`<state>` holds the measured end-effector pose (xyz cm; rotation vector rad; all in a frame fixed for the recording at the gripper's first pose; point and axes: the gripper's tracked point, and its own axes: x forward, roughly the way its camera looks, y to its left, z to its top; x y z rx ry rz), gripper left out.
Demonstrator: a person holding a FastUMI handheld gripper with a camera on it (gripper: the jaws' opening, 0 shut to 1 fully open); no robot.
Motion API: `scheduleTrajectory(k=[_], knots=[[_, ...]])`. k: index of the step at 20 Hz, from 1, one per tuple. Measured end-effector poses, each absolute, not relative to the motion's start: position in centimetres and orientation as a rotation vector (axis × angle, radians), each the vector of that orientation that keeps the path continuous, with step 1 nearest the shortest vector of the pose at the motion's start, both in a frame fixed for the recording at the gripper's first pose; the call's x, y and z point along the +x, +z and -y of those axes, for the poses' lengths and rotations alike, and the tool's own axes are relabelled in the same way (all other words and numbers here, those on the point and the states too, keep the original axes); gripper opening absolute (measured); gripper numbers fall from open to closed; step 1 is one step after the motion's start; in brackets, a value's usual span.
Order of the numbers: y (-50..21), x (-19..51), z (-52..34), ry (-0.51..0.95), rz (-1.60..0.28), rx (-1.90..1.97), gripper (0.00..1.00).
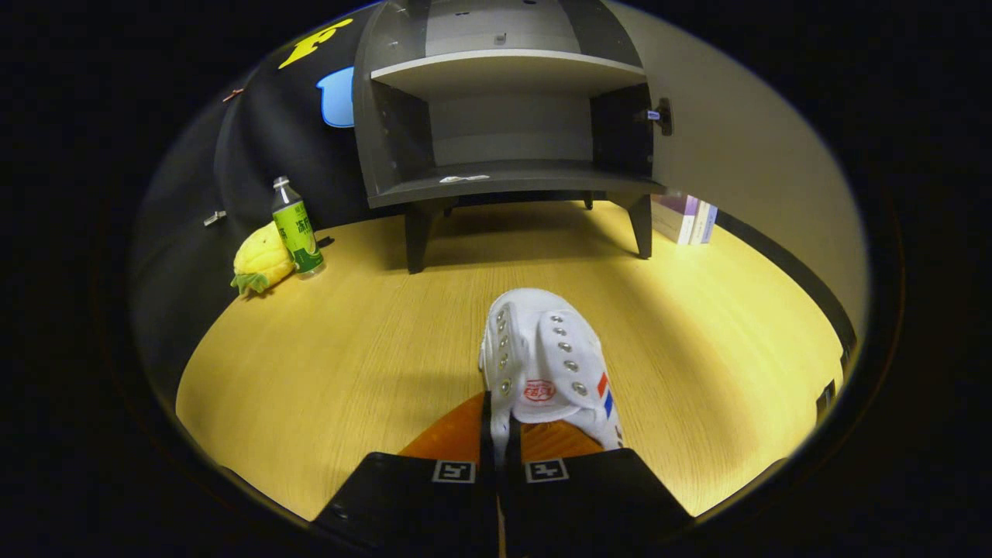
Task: Open the shoe cabinet door, grab the shoes and put them into the shoe cabinet, then close the shoe cabinet door.
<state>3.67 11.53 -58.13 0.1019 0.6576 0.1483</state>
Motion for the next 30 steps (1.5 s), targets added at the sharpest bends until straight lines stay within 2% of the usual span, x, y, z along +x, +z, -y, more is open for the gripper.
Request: scheduleTrajectory(k=[1,7,19,25,30], knots=[[-58.1,4.0,-11.5,0.162,-0.656,0.087,0.05],[-50.5,3.6,-9.4,0.175,-0.603,0.1,0.05],[-27.7,8.2,-6.1,0.152,-0.425,0.089,0.05],[-19.0,14.7,-7.5,0.172,-0.35,0.128,0.05],[-16.5,23.1,-9.0,0.187,-0.344,0.098,0.05]])
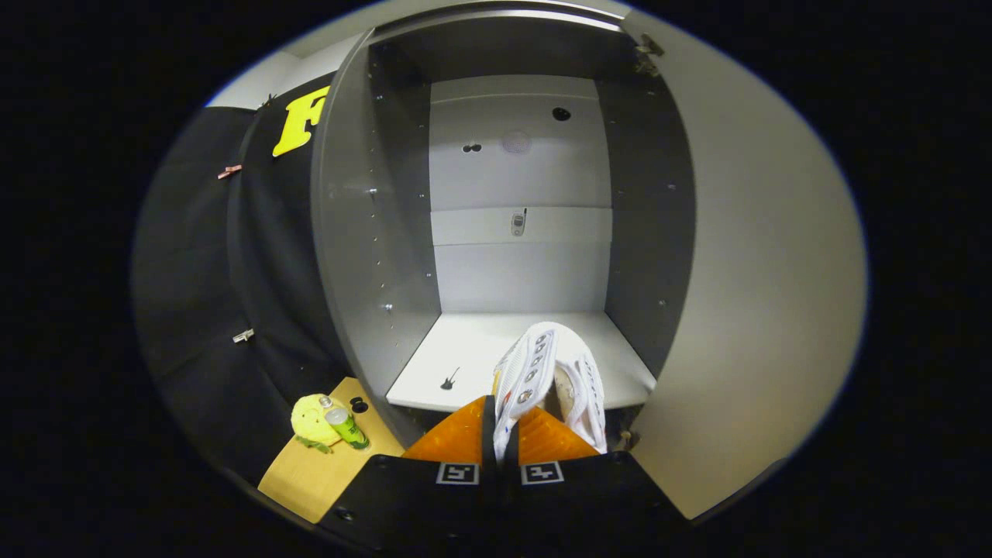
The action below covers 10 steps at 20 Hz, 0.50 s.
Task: Open the shoe cabinet door, grab the shoes and put them into the shoe cabinet, then close the shoe cabinet door.
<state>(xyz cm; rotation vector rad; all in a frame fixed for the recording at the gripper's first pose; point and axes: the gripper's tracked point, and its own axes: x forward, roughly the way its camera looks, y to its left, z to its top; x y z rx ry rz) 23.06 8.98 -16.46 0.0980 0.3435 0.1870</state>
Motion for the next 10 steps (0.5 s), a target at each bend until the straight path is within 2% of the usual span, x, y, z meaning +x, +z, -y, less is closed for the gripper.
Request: scheduleTrajectory(k=[10], knots=[[-21.0,36.6,-11.3,0.199,-0.466,-0.018,0.05]])
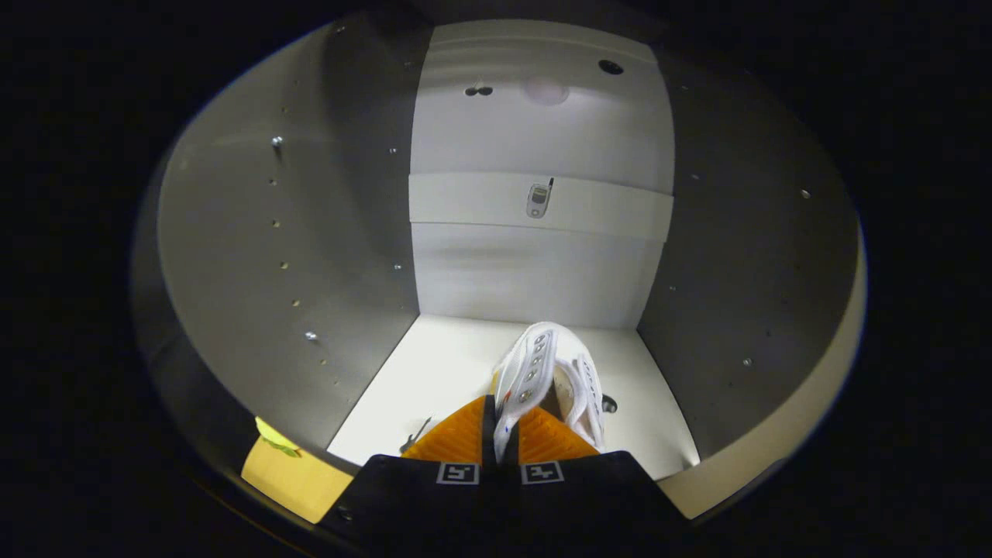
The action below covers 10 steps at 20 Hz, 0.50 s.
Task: Open the shoe cabinet door, grab the shoes and put them into the shoe cabinet, then close the shoe cabinet door.
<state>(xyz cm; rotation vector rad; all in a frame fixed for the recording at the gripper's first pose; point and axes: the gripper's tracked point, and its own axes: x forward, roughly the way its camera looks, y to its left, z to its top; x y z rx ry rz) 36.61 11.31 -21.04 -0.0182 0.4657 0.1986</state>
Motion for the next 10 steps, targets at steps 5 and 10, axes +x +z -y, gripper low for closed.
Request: scheduleTrajectory(k=[5,10], knots=[[-23.0,40.6,-10.7,0.166,-0.503,-0.076,0.05],[-24.9,42.4,-10.9,0.15,-0.546,-0.091,0.05]])
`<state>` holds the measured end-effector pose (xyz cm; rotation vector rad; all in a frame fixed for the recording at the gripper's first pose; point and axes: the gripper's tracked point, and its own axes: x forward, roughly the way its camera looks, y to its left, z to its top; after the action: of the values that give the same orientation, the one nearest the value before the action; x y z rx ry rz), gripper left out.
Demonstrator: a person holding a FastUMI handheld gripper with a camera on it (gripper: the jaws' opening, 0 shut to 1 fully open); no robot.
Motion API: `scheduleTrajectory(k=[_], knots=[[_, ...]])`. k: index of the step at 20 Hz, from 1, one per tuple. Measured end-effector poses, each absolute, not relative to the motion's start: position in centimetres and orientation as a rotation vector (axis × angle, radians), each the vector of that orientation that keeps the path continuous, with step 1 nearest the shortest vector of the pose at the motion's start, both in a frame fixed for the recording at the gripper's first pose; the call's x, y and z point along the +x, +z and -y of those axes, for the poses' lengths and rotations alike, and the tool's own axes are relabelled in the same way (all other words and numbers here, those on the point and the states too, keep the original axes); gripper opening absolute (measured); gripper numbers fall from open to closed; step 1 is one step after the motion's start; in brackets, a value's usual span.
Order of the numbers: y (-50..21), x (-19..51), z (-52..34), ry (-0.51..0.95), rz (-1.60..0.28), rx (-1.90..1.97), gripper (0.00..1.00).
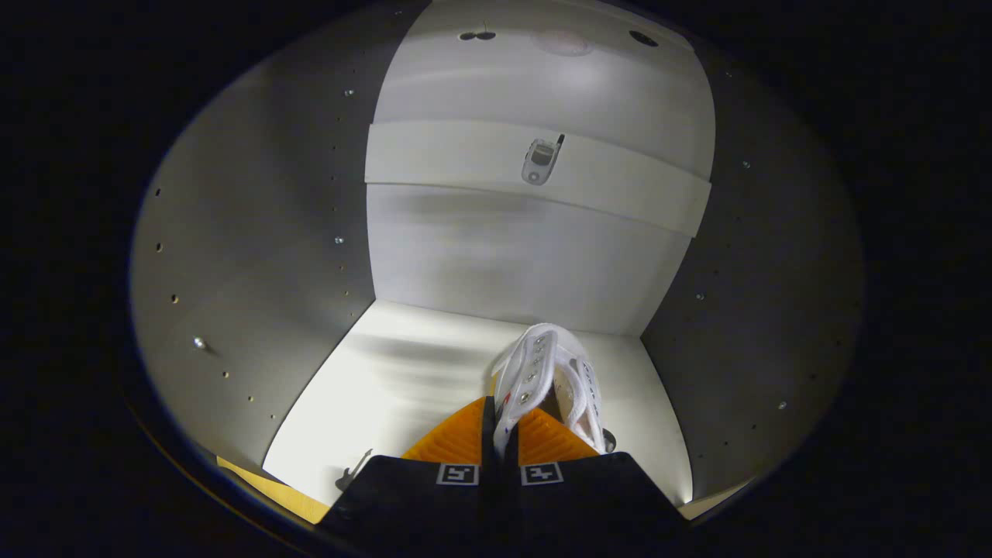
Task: Open the shoe cabinet door, grab the shoes and put them into the shoe cabinet, then close the shoe cabinet door.
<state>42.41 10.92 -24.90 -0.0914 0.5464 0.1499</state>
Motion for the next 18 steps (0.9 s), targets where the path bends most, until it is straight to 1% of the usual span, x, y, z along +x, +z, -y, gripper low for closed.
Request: scheduleTrajectory(k=[6,7,9,11,13,14,15,17,18], knots=[[-26.1,43.5,-12.1,0.148,-0.564,-0.142,0.06],[-26.1,43.4,-12.4,0.164,-0.57,-0.135,0.13],[-25.8,42.5,-13.0,0.187,-0.589,-0.095,0.36],[-25.6,41.7,-13.5,0.207,-0.612,-0.053,0.68],[-24.6,40.6,-13.6,0.222,-0.616,-0.029,0.8],[-23.9,40.1,-13.7,0.228,-0.607,-0.015,0.83],[-23.3,39.6,-13.6,0.233,-0.605,0.0,0.91],[-21.6,38.7,-12.9,0.227,-0.575,0.02,0.98],[-20.7,38.2,-12.3,0.221,-0.557,0.029,0.98]])
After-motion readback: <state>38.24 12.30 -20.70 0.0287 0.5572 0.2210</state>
